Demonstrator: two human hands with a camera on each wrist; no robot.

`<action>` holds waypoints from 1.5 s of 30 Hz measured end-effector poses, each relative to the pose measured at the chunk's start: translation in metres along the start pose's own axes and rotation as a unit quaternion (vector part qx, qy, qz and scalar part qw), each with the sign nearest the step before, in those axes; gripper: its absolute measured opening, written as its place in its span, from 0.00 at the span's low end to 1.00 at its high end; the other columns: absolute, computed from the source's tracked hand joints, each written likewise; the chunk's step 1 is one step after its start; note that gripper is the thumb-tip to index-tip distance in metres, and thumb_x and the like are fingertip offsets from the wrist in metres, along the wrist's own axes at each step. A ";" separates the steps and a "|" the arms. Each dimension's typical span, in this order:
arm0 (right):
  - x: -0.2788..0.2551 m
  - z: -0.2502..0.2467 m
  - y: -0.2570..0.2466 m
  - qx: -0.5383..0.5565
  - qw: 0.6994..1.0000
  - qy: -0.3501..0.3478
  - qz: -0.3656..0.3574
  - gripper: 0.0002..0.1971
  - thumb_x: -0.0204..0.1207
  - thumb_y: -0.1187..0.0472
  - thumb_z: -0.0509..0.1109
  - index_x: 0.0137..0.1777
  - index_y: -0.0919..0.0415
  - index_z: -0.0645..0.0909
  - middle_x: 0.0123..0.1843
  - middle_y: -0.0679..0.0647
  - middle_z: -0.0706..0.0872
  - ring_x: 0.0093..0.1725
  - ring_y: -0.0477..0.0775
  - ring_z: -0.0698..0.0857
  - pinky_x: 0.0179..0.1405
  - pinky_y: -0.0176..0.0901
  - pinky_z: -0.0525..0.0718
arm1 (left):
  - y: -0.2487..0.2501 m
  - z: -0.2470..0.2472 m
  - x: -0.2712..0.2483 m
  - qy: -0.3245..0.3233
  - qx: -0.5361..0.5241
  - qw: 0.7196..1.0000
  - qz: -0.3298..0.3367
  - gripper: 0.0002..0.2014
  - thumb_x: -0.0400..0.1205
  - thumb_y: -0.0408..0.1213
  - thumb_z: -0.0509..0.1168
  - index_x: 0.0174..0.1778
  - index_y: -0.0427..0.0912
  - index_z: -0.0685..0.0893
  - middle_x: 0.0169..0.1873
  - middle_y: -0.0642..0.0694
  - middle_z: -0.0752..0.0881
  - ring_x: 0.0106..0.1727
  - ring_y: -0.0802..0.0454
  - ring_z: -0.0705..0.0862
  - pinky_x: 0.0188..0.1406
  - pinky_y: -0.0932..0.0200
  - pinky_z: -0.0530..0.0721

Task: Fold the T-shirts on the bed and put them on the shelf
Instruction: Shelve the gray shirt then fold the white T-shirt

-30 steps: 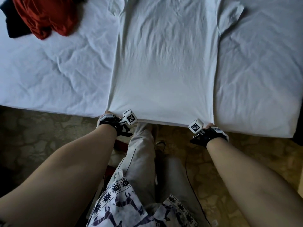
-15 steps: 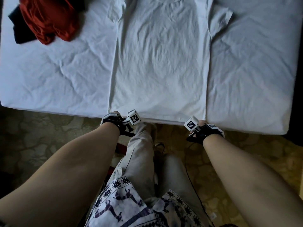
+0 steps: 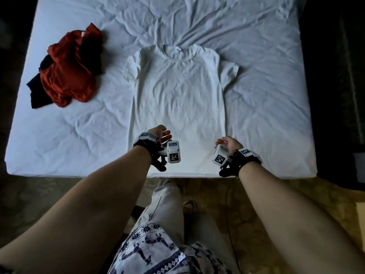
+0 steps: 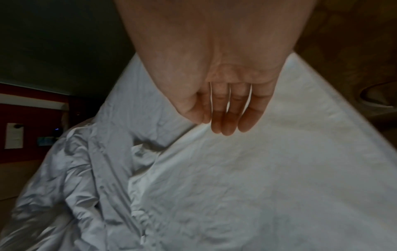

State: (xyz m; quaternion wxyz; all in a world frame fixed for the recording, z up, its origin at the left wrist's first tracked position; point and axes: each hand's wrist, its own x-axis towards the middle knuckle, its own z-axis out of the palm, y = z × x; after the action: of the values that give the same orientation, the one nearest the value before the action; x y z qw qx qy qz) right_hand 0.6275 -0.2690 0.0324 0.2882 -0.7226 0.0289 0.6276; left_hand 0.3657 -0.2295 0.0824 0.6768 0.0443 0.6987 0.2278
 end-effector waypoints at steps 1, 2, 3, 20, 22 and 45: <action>-0.002 0.003 -0.017 0.007 1.000 0.007 -0.003 0.11 0.83 0.62 0.60 0.39 0.63 0.76 0.40 0.56 0.82 0.37 0.55 0.82 0.40 0.47 0.80 | 0.015 0.010 -0.001 -0.002 0.002 1.000 0.007 0.10 0.86 0.36 0.57 0.54 0.35 0.80 0.41 0.47 0.84 0.43 0.49 0.84 0.40 0.53 0.80; -0.004 0.006 -0.031 0.011 1.000 0.016 -0.008 0.11 0.83 0.62 0.60 0.39 0.64 0.76 0.39 0.57 0.82 0.36 0.56 0.82 0.38 0.46 0.80 | 0.026 0.018 0.001 -0.002 0.013 1.000 0.009 0.10 0.86 0.37 0.57 0.50 0.35 0.81 0.41 0.47 0.84 0.42 0.50 0.84 0.37 0.53 0.80; -0.007 0.010 -0.046 0.013 1.000 0.024 -0.016 0.11 0.83 0.63 0.60 0.40 0.65 0.76 0.38 0.57 0.82 0.35 0.56 0.82 0.34 0.43 0.81 | 0.038 0.025 0.003 -0.007 0.021 1.000 0.014 0.10 0.86 0.37 0.58 0.47 0.36 0.81 0.42 0.47 0.84 0.42 0.50 0.83 0.36 0.53 0.80; 0.071 0.036 -0.222 -0.008 0.997 0.050 -0.055 0.12 0.83 0.67 0.56 0.40 0.60 0.77 0.37 0.52 0.82 0.39 0.51 0.82 0.35 0.39 0.75 | 0.209 0.173 0.105 -0.051 0.211 0.971 0.104 0.07 0.87 0.37 0.57 0.54 0.39 0.78 0.40 0.46 0.83 0.43 0.48 0.83 0.46 0.50 0.83; 0.089 0.036 -0.236 0.012 0.996 0.062 -0.059 0.10 0.82 0.64 0.61 0.40 0.60 0.78 0.37 0.53 0.83 0.37 0.51 0.83 0.35 0.43 0.81 | 0.217 0.188 0.123 -0.047 0.235 0.965 0.106 0.07 0.87 0.36 0.57 0.54 0.39 0.78 0.43 0.45 0.83 0.47 0.46 0.83 0.47 0.50 0.82; 0.239 0.044 -0.329 -0.205 0.952 0.040 -0.226 0.14 0.68 0.62 0.75 0.23 0.55 0.80 0.23 0.44 0.80 0.27 0.42 0.78 0.34 0.38 0.75 | 0.222 0.318 0.257 0.023 0.295 0.940 0.168 0.07 0.85 0.33 0.58 0.44 0.39 0.79 0.30 0.46 0.82 0.27 0.52 0.80 0.31 0.60 0.80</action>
State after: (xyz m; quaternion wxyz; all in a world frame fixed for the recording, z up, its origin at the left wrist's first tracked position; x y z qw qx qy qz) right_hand 0.7713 0.1011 -0.0653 0.2670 -0.7783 -0.2528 0.5090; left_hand 0.5980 0.1457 -0.0649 0.5689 0.3532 0.7325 0.1229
